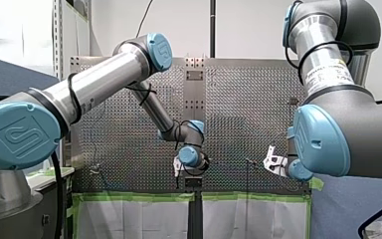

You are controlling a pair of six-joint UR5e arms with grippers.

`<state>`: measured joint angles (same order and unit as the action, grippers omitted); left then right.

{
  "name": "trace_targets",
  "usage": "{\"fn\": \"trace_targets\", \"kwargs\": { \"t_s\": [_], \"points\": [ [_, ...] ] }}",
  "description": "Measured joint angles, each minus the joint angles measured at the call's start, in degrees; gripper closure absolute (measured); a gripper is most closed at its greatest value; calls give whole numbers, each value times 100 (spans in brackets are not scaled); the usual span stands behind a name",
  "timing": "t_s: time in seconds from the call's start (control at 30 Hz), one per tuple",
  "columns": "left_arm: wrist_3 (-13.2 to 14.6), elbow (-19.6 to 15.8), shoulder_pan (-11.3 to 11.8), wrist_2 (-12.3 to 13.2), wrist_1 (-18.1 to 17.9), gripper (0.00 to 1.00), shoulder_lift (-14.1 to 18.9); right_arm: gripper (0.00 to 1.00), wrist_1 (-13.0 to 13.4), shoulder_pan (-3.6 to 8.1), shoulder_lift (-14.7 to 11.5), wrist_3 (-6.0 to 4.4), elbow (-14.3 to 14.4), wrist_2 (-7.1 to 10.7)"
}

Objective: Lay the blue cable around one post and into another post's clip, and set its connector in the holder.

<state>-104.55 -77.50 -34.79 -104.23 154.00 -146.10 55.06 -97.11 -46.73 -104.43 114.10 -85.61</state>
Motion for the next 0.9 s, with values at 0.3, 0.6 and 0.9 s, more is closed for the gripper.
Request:
{"fn": "trace_targets", "kwargs": {
  "t_s": [0.3,0.6,0.9],
  "points": [
    [51,0,-37,-2,8,99,0,100,-3,31,0,-16,-6,-7],
    [247,-10,-264,-23,5,99,0,100,-43,137,0,-47,-15,-114],
    [173,-12,-662,-271,-179,99,0,100,-22,367,0,-75,-15,-141]
  ]
}}
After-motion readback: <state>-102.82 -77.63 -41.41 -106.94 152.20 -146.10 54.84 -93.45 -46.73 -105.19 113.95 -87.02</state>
